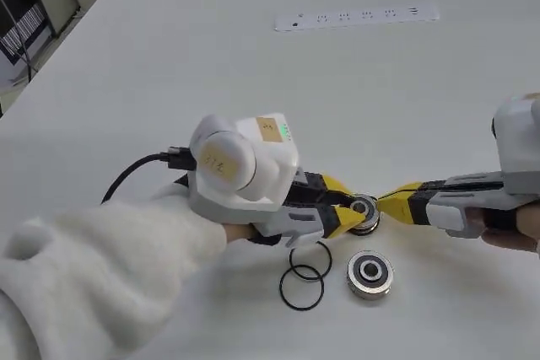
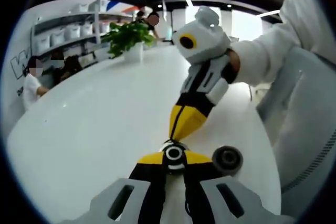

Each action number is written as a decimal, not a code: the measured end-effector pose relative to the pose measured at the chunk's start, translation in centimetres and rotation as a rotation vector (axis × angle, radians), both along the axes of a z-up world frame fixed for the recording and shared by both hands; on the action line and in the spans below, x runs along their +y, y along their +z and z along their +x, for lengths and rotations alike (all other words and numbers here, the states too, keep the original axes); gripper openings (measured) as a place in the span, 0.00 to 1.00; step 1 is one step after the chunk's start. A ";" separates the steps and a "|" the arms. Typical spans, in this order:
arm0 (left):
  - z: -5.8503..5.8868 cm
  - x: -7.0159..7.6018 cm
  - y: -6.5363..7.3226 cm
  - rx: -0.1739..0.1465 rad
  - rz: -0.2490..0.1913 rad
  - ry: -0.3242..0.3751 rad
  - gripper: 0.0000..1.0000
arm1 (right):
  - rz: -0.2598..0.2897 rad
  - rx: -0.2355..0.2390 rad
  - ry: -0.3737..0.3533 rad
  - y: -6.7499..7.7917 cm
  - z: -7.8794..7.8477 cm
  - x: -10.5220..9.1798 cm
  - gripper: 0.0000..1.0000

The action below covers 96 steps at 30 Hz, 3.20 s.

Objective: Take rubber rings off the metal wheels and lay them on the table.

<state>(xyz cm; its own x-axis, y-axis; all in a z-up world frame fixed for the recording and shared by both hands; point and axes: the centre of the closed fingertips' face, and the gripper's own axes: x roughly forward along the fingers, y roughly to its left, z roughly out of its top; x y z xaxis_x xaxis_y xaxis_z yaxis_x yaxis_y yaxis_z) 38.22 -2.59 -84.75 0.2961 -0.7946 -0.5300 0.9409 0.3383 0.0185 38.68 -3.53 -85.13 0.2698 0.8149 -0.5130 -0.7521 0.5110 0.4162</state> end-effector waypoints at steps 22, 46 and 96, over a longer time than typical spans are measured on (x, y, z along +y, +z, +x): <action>-0.1 0.0 0.0 -0.009 0.007 -0.005 0.12 | 0.028 0.016 0.016 0.7 -0.6 1.0 0.00; -0.1 -0.1 0.0 -0.004 -0.004 0.016 0.13 | 0.049 -0.006 0.032 1.2 -0.6 1.6 0.00; -5.9 11.5 12.3 -0.143 -0.012 0.129 0.94 | 0.097 -0.110 0.002 8.0 -1.0 0.1 0.00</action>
